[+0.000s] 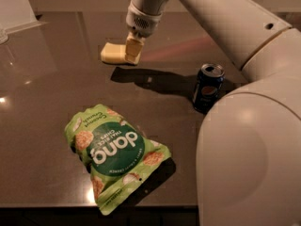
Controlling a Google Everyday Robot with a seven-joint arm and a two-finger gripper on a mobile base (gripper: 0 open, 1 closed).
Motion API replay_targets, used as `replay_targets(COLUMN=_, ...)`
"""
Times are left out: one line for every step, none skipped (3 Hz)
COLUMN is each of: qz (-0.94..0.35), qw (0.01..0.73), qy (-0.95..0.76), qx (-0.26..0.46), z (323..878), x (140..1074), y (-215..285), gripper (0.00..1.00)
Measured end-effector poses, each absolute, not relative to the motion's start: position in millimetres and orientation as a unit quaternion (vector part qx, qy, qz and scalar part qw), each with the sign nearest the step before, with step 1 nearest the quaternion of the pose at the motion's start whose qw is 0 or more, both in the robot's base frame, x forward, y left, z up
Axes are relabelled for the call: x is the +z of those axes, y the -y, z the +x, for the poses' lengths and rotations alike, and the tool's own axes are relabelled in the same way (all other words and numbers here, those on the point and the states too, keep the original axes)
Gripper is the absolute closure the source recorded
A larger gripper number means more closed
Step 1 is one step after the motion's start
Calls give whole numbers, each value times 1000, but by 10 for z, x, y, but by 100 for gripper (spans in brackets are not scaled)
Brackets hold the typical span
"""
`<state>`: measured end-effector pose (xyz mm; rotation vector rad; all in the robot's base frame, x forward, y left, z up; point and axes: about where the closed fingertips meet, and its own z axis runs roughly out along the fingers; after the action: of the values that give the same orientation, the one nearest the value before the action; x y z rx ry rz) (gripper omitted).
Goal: Pick sponge
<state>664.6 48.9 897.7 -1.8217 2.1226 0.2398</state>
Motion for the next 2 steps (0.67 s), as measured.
replay_targets(qz=-650, qw=188, qy=-730, qx=99, z=6513, x=9423, y=-434, gripper=100)
replay_targets(qz=-671, qw=210, qy=-702, qx=111, z=6371, x=9807, y=-489, gripper=100)
